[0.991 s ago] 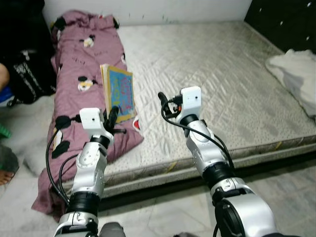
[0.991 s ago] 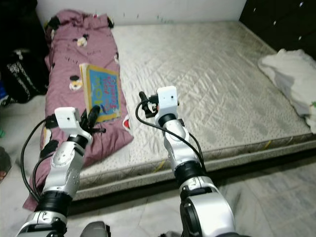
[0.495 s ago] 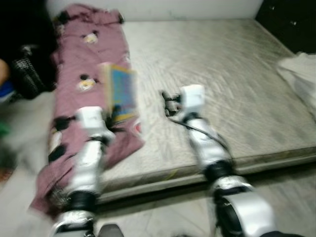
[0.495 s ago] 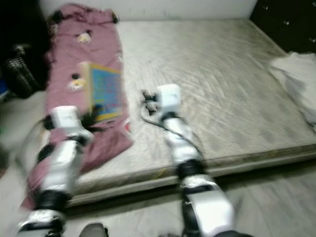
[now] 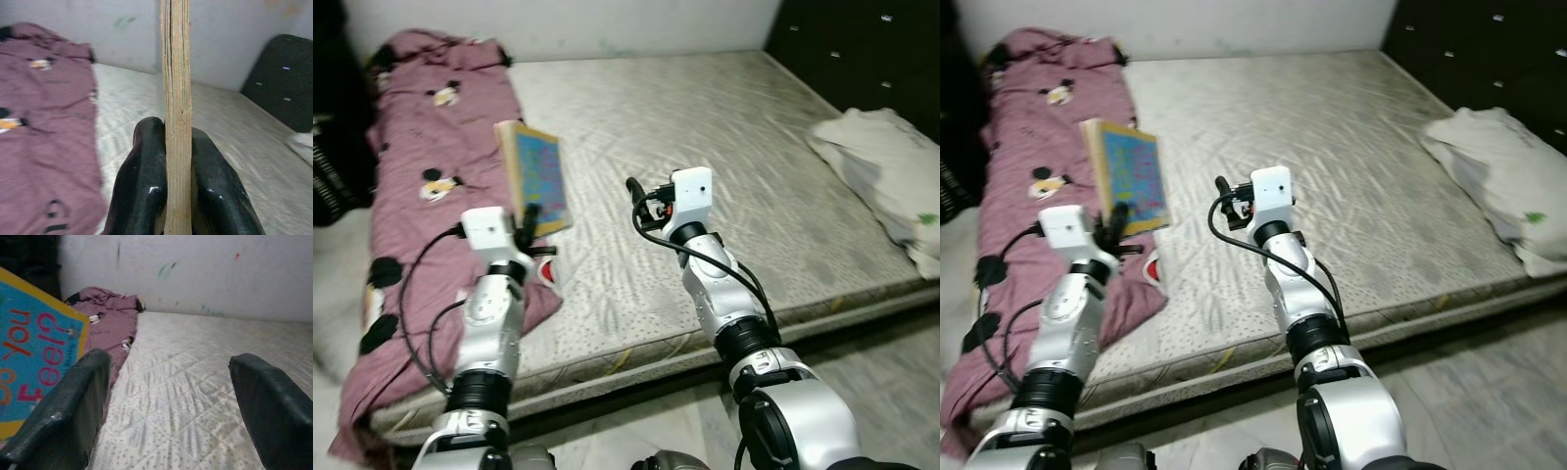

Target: Clean up the room

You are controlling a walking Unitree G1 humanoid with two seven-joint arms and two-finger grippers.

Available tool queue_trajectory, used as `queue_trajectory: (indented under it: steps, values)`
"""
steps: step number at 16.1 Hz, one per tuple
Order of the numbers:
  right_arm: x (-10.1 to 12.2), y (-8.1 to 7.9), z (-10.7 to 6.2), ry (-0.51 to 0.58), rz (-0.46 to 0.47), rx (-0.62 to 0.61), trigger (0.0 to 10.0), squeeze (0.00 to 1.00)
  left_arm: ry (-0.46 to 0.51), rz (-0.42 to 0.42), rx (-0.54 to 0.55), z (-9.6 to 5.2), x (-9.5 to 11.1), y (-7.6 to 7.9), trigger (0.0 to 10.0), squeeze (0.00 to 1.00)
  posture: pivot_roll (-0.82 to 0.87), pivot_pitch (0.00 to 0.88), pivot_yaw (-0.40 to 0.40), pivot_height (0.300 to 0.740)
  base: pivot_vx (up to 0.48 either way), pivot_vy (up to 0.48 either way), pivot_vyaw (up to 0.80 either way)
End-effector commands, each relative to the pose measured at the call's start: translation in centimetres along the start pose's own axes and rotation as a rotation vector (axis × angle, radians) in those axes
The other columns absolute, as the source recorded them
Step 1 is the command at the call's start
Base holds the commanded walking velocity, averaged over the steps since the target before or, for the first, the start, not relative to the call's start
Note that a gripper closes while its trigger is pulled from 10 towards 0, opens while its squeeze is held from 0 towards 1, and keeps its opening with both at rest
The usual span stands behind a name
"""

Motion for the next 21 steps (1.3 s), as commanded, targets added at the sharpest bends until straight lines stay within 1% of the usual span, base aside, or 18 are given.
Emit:
queue_trajectory:
  steps: [1, 3, 4, 5, 6, 14, 15, 16, 17, 18, 19, 20, 21]
  values:
    - [0.1, 0.2, 0.1, 0.0, -0.038, -0.006, 10.0, 0.0, 0.03, 0.048, -0.012, 0.4, 0.9, 0.5, 10.0, 0.0, 0.07, 0.049, -0.064, 0.74, 0.0, 0.0, 0.0]
    - [0.2, 0.1, 0.0, 0.005, -0.059, 0.004, 10.0, 0.0, 0.033, 0.059, -0.041, 0.4, 1.0, 0.9, 10.0, 0.0, 0.07, 0.049, -0.064, 0.74, 0.0, 0.0, 0.8]
    - [0.2, 0.1, 0.0, 0.008, -0.047, 0.001, 10.0, 0.0, 0.039, 0.039, -0.056, 0.3, 1.0, 1.0, 10.0, 0.0, 0.07, 0.049, -0.064, 0.74, 0.0, 0.0, 0.8]
    - [0.1, 0.1, 0.0, 0.006, -0.042, -0.002, 10.0, 0.0, 0.038, 0.028, -0.048, 0.3, 0.9, 0.8, 10.0, 0.0, 0.07, 0.044, -0.063, 0.74, 0.0, 0.0, 0.8]
    - [0.1, 0.1, 0.0, 0.005, -0.044, 0.002, 10.0, 0.0, 0.036, 0.047, -0.039, 0.3, 0.9, 0.7, 10.0, 0.0, 0.07, 0.041, -0.063, 0.74, 0.0, 0.0, 0.8]
    - [0.0, -0.1, 0.0, 0.001, -0.053, 0.011, 10.0, 0.0, 0.034, 0.063, -0.045, 0.3, 0.7, 1.0, 10.0, 0.0, 0.07, 0.021, -0.063, 0.74, 0.0, 0.0, 0.8]
    - [0.0, 0.0, 0.0, 0.002, -0.049, 0.01, 10.0, 0.0, 0.029, 0.063, -0.014, 0.2, 0.6, 0.6, 10.0, 0.0, 0.07, 0.019, -0.063, 0.74, 0.0, 0.0, 0.8]
    - [-0.1, 0.1, -0.1, 0.002, -0.038, 0.004, 10.0, 0.0, 0.024, 0.064, 0.015, 0.1, 0.5, 0.1, 10.0, 0.0, 0.07, 0.016, -0.064, 0.74, 0.0, 0.0, 0.0]
    - [0.0, 0.4, -0.1, 0.005, -0.026, -0.007, 10.0, 0.0, 0.028, 0.078, 0.064, -0.2, 0.7, -0.9, 10.0, 0.0, 0.07, 0.013, -0.065, 0.74, 0.0, 0.0, 0.0]
    - [0.3, 1.0, -0.3, 0.018, -0.035, -0.016, 10.0, 0.0, 0.056, 0.108, 0.072, -0.8, 1.2, -1.8, 10.0, 0.0, 0.07, 0.006, -0.067, 0.74, 0.0, 0.0, 0.0]
    - [0.5, 1.9, -0.6, 0.027, -0.049, -0.028, 10.0, 0.0, 0.074, 0.153, 0.098, -1.6, 1.5, -2.9, 10.0, 0.0, 0.07, 0.007, -0.069, 0.74, 0.0, 0.0, 0.0]
    - [0.6, 3.2, -1.1, 0.03, -0.064, -0.049, 10.0, 0.0, 0.073, 0.168, 0.143, -2.7, 1.5, -4.2, 10.0, 0.0, 0.07, 0.008, -0.069, 0.74, 0.0, 0.0, 0.0]
    - [0.4, 5.2, -2.2, 0.023, -0.089, -0.083, 10.0, 0.0, 0.068, 0.2, 0.199, -4.6, 1.4, -5.5, 10.0, 0.0, 0.07, 0.013, -0.067, 0.74, 0.0, 0.0, 0.0]
Point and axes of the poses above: a point about 5 cm out from each wrist's last joint towards the gripper, its own z axis pointing out of the wrist towards the gripper, its own x axis along the axis of the wrist's last joint, y = z × x, the point moved 4 cm from there along z, pointing out of the wrist towards the gripper, and after that the axes turned 4 degrees about z, right-handed, at the moved point
